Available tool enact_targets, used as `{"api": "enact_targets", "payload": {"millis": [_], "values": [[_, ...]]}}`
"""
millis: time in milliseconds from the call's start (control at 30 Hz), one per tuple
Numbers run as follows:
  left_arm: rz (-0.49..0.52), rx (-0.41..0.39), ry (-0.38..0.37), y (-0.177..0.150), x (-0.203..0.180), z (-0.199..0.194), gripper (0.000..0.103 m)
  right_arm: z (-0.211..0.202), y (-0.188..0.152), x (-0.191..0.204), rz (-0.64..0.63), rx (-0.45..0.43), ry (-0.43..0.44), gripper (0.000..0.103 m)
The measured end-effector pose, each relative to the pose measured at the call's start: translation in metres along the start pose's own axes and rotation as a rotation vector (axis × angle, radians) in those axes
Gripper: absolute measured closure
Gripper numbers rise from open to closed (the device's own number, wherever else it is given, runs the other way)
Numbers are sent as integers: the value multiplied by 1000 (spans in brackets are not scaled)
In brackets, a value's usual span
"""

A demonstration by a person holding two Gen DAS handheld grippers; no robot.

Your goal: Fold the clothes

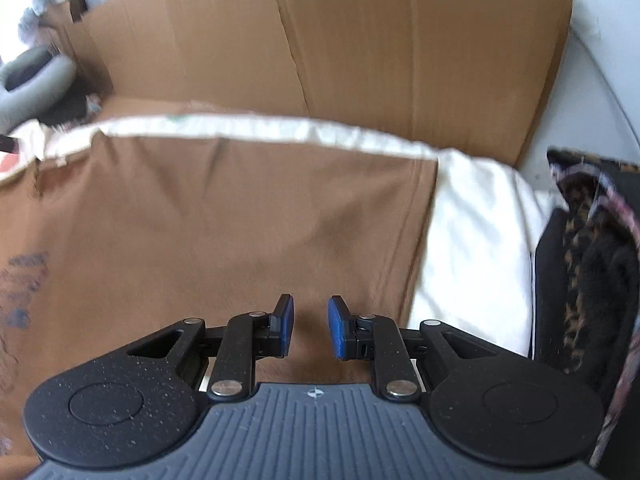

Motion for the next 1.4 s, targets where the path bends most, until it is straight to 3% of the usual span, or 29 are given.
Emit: {"api": "enact_targets", "payload": {"millis": [233, 400, 567, 700, 900, 1167, 1400], "values": [[-104, 31, 123, -49, 98, -68, 92, 1, -2, -2, 22, 24, -63, 78], [-177, 49, 209, -75, 146, -108, 91, -16, 3, 5, 66, -13, -31, 78], [-209, 74, 269, -98, 177, -130, 77, -34, 8, 12, 114, -55, 8, 76], [-289, 87, 299, -119, 201, -120, 78, -45, 11, 29, 95, -80, 45, 76], [-313, 132, 337, -147, 225, -78, 79, -59, 14, 56, 13, -93, 74, 76], [-342, 158, 400, -177, 250, -31, 80, -64, 0, 93, -128, -53, 81, 76], [-359, 168, 414, -194, 263, -8, 79, -57, -11, 105, -146, 1, 101, 76]]}}
Point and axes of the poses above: each gripper's, at about its wrist camera, not at the fingertips, and z roughly the way its jaws point, x to its left, y to its top, the point moved 5 cm from there along z, roughly the way its jaws point, and after that the axes turned 9 degrees about x, right-handed, at the moved point
